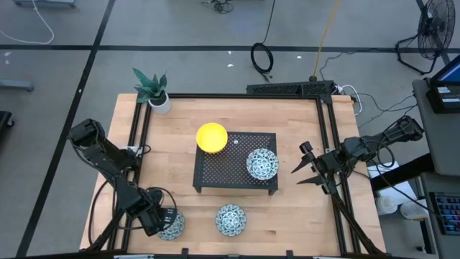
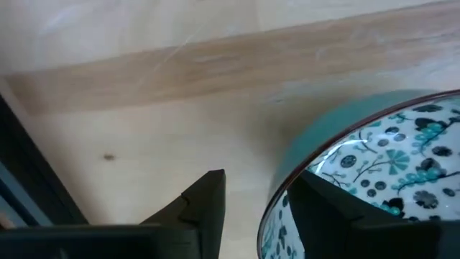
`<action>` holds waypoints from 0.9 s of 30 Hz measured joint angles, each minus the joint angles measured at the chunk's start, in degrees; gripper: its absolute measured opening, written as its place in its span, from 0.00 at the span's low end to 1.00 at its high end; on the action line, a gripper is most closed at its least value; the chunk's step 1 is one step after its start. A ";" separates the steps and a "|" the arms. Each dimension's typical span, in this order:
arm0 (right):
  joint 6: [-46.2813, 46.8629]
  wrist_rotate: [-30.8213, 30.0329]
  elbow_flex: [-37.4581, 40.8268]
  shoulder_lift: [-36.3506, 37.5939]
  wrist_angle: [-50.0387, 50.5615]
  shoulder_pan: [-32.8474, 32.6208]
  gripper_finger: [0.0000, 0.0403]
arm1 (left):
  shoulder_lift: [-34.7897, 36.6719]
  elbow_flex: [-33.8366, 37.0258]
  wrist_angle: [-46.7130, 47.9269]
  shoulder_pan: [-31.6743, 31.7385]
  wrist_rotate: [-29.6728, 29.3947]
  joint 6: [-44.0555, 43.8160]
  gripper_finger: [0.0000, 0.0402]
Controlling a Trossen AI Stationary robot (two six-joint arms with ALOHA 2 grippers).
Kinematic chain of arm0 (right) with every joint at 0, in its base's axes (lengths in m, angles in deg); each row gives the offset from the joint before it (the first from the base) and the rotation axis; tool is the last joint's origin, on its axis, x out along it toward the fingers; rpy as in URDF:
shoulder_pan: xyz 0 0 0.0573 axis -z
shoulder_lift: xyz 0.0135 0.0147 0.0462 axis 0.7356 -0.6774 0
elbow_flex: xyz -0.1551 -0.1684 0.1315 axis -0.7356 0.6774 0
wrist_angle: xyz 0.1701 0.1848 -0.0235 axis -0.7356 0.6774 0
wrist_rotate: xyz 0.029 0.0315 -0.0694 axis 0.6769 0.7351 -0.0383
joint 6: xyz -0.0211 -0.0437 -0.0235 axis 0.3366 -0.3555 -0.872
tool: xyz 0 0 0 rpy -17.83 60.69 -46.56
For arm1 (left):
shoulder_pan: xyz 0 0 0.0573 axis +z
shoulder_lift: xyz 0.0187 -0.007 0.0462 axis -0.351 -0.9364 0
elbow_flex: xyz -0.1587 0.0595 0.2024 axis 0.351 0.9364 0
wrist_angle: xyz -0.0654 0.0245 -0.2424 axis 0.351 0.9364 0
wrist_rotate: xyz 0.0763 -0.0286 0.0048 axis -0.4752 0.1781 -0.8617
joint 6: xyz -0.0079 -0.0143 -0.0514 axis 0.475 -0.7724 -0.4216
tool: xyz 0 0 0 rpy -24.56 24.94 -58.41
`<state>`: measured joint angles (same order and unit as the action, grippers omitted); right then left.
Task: Pick & Place Mini bowls
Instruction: Stack the left white patterned bowl on top of the white patterned bowl
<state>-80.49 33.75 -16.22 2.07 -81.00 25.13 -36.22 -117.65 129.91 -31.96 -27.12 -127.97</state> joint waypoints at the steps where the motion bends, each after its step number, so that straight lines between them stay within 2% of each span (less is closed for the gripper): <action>1: 0.00 0.00 0.00 -0.05 0.00 0.02 0.42 | 0.00 0.00 0.03 0.00 -0.61 0.55 0.36; 4: -0.06 0.02 0.00 -0.26 0.02 0.02 0.42 | 0.00 0.00 -0.08 0.00 -2.68 1.06 0.31; 10: -0.32 0.01 0.00 -1.05 -0.02 0.02 0.42 | 0.42 0.00 -1.52 0.10 -1.69 5.88 0.26; 16: -0.50 0.00 0.00 -1.71 -0.12 0.00 0.42 | 1.63 -0.33 -1.85 -0.13 -5.39 8.36 0.25; 27: -0.49 0.00 0.00 -1.91 -0.44 0.00 0.42 | 2.03 -0.35 -3.30 -0.27 -5.26 10.69 0.23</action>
<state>-80.98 33.75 -16.22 0.16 -81.44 25.12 -34.19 -118.00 126.61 -32.23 -32.38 -117.29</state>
